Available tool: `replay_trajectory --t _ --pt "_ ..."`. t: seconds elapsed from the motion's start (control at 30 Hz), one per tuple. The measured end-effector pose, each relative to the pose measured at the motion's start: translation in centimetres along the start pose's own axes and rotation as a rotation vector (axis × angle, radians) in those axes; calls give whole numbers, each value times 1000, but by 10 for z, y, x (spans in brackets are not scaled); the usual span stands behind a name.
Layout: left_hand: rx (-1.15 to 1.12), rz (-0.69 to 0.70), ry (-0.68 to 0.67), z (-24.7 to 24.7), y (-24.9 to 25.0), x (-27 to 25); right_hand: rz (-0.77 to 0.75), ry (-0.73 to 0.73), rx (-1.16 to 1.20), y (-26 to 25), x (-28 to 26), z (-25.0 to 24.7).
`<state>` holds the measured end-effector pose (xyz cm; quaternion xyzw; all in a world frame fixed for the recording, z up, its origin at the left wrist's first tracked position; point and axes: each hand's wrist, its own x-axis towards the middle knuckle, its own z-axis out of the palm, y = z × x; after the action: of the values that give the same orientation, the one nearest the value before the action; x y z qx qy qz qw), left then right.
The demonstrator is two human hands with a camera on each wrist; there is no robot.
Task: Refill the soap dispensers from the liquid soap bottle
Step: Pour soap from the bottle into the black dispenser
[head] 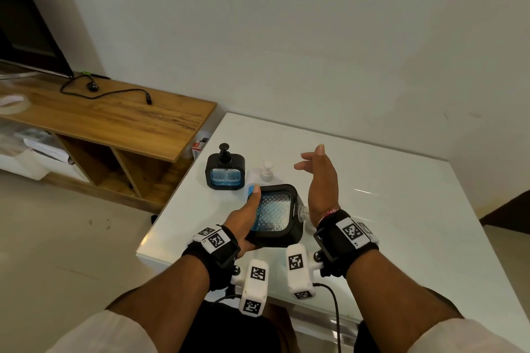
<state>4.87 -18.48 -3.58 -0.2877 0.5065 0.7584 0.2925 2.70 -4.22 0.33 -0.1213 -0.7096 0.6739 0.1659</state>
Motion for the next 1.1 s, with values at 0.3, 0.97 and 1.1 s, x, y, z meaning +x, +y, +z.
replay_trajectory --t 0.3,0.97,1.1 --pt "-17 1 -25 0 -1 1 10 -9 1 2 -3 -2" --pt "-9 10 11 -2 -1 4 -1 -2 -39 2 1 1" --pt "-5 12 5 0 0 4 7 -13 -61 4 0 -1"
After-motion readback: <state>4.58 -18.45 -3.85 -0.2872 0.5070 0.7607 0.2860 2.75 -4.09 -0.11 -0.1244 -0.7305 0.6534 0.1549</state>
